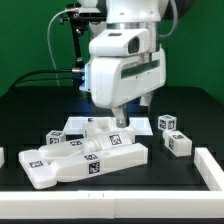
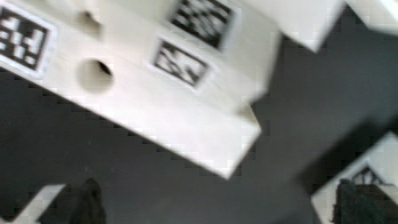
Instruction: Assemble chair
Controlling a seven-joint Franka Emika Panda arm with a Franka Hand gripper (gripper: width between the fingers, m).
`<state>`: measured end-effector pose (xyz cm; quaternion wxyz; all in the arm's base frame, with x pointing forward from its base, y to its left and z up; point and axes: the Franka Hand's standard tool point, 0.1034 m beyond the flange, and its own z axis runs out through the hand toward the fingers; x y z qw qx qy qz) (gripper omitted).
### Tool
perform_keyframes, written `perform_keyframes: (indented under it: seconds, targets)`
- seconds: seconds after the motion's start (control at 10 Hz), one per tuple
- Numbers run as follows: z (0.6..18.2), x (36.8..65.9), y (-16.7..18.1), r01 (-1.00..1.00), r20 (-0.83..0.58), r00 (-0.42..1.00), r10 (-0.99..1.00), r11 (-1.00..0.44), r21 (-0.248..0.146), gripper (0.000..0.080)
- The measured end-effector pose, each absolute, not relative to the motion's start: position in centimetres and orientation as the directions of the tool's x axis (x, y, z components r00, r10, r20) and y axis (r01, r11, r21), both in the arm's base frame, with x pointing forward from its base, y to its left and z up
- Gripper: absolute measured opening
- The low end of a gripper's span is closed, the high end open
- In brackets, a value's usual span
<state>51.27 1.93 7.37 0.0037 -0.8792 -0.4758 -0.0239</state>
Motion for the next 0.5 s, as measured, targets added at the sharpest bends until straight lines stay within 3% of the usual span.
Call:
perform_keyframes:
  seconds: [0.3,0.4,0.5]
  targets:
    - [7.4,51.2,2.1,0.830,0.046,0.557,0.829,-0.558,0.015,0.0649]
    - [7.3,51.3,1.8,0.850,0.042,0.525,0.850,-0.526,0.019,0.0649]
    - [7.2,51.6,0.9,0.913,0.027,0.407,0.913,-0.408,0.028,0.0649]
